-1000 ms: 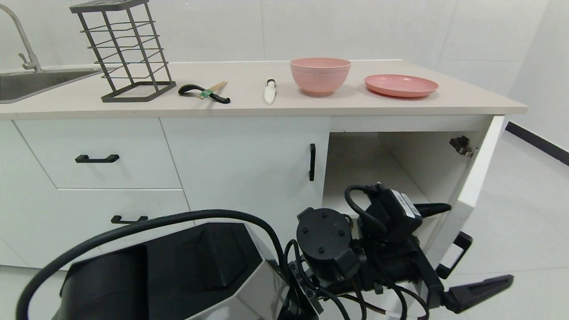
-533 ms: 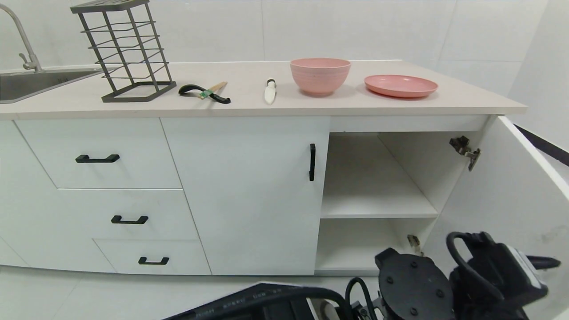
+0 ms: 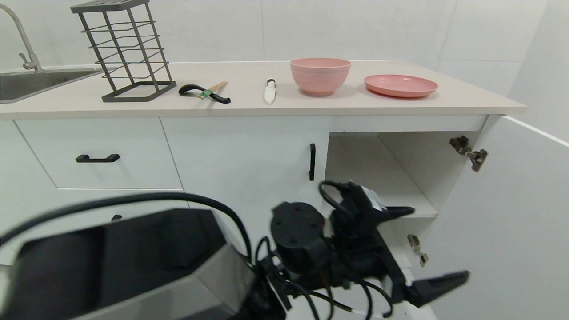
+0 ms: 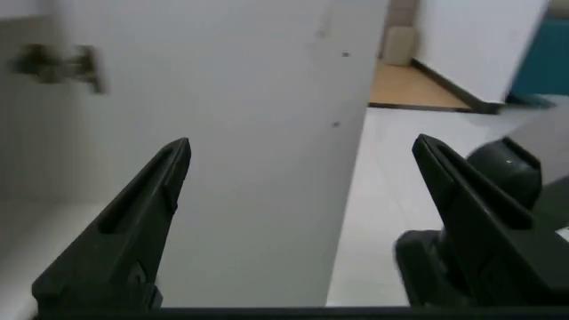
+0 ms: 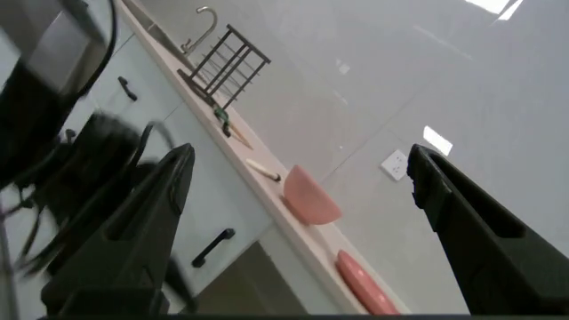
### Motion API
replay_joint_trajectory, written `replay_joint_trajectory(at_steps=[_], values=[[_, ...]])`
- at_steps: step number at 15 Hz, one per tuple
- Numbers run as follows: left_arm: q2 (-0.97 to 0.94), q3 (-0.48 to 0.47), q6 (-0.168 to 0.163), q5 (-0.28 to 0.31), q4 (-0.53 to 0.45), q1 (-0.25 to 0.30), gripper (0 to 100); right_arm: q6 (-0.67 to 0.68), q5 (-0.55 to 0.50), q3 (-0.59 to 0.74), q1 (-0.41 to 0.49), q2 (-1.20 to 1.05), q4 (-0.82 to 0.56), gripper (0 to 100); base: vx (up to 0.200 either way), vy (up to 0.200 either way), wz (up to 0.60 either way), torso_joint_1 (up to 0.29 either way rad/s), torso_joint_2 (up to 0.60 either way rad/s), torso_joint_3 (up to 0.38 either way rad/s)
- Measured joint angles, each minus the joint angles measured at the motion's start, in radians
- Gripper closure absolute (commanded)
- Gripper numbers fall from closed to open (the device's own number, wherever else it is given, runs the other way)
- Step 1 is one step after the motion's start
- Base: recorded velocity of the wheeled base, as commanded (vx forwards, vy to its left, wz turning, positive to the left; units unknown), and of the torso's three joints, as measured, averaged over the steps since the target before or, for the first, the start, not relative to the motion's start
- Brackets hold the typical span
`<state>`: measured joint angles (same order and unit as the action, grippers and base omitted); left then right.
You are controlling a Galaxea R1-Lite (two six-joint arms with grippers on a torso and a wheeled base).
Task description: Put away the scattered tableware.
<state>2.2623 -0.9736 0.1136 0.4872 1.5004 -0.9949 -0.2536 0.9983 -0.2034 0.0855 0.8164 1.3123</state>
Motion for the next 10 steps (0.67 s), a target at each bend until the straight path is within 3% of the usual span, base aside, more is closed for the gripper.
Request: replay_joint_trajectory(at_steps=[2,6,10], values=[[-0.217,0.195,-0.015,-0.001,0.024,0.087,0,0.000,0.000,0.059,-0.003,-0.038,0.000,0,0.000,0.000,0.00,0.000,0.00,0.000],[-0.665,0.495,-0.045,-0.005,0.026,0.260,0,0.001,0.000,0.179,-0.010,-0.148,-0.036,0,0.000,0.000,0.00,0.000,0.00,0.000],[-1.062,0.755,-0.076,-0.008,-0.059,0.519,0,0.002,0.000,0.202,-0.020,-0.326,-0.310,0,0.000,0.000,0.00,0.000,0.00,0.000]])
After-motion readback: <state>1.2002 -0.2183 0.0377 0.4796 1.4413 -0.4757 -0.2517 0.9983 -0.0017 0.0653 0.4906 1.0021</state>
